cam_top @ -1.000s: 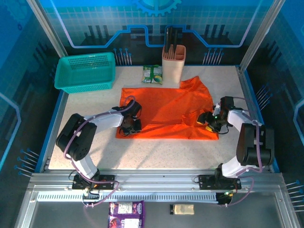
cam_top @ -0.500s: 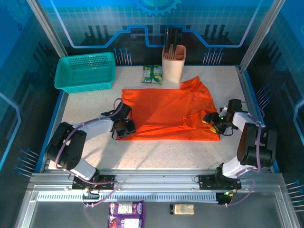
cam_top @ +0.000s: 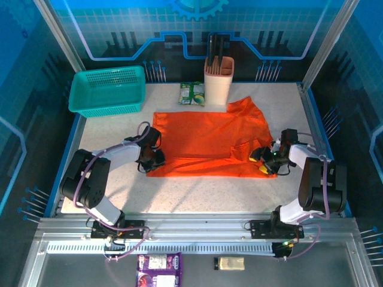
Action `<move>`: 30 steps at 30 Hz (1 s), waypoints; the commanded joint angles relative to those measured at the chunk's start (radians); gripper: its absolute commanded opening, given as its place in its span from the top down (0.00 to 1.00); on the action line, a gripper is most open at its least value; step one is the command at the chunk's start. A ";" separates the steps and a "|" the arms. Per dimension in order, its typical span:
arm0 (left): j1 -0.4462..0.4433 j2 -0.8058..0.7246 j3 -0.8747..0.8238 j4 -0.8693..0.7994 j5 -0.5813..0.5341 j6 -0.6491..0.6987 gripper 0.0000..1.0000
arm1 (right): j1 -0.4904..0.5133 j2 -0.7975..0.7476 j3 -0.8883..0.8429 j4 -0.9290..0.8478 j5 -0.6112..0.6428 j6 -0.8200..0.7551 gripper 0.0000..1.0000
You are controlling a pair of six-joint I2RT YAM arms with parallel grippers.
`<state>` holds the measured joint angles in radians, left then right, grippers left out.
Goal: Fold the inside-out t-shirt
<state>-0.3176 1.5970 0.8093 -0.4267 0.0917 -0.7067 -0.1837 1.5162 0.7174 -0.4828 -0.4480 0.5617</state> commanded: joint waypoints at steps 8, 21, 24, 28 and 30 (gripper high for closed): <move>0.137 -0.256 -0.294 0.000 0.063 -0.119 0.90 | 0.072 -0.076 -0.107 -0.045 0.014 0.104 0.35; 0.244 -0.461 -0.362 -0.083 0.082 -0.126 0.88 | 0.228 -0.300 -0.186 -0.151 0.144 0.307 0.36; 0.244 -0.466 -0.294 -0.120 0.084 -0.096 0.87 | 0.229 -0.305 -0.102 -0.197 0.146 0.269 0.36; 0.245 -0.465 -0.173 -0.166 0.056 -0.037 0.85 | 0.230 -0.281 0.052 -0.260 0.173 0.168 0.37; 0.246 -0.445 -0.106 -0.180 0.043 0.006 0.83 | 0.228 -0.249 0.147 -0.282 0.202 0.089 0.38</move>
<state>-0.0830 1.1439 0.6086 -0.5560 0.1631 -0.7792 0.0345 1.2419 0.7536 -0.7036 -0.2962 0.7647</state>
